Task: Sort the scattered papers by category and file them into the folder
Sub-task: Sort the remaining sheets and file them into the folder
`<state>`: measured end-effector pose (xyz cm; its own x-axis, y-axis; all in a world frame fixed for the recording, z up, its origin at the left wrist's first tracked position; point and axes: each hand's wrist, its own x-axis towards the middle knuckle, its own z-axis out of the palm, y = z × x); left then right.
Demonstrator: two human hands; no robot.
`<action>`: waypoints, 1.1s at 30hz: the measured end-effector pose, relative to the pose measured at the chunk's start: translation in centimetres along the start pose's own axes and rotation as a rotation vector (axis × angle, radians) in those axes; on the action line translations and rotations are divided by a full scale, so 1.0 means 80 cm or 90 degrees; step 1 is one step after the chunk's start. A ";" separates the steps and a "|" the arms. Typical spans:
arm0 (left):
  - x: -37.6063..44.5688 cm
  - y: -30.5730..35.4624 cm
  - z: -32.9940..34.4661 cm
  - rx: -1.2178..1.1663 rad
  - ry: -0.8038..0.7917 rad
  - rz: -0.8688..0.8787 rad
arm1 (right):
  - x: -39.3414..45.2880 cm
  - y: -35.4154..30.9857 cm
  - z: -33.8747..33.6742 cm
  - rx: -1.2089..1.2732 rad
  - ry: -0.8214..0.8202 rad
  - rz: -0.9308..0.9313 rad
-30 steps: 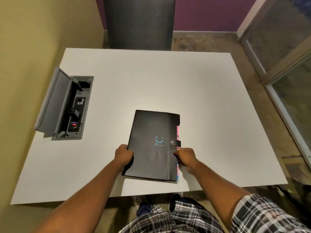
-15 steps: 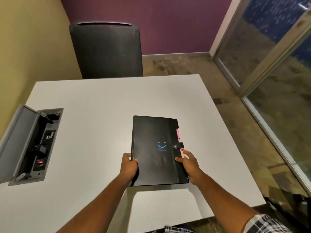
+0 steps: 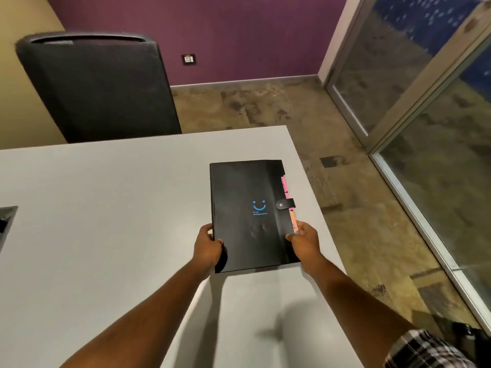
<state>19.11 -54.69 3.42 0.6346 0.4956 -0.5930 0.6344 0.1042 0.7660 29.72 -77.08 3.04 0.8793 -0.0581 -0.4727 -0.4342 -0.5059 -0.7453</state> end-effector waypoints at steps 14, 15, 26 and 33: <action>0.077 0.023 0.139 0.293 -0.032 0.088 | 0.141 0.061 -0.051 -0.135 0.157 -0.012; 0.077 0.022 0.143 0.314 -0.024 0.100 | 0.143 0.065 -0.051 -0.136 0.163 -0.017; 0.072 0.023 0.168 0.416 0.031 0.116 | 0.145 0.078 -0.037 -0.264 0.249 0.002; 0.073 0.011 0.155 0.436 -0.033 0.140 | 0.140 0.087 -0.038 -0.360 0.223 -0.006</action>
<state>28.87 -62.39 -2.48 0.7890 0.3999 -0.4664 0.6128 -0.5660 0.5514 37.13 -83.90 -5.99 0.9357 -0.2796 -0.2151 -0.3403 -0.8761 -0.3414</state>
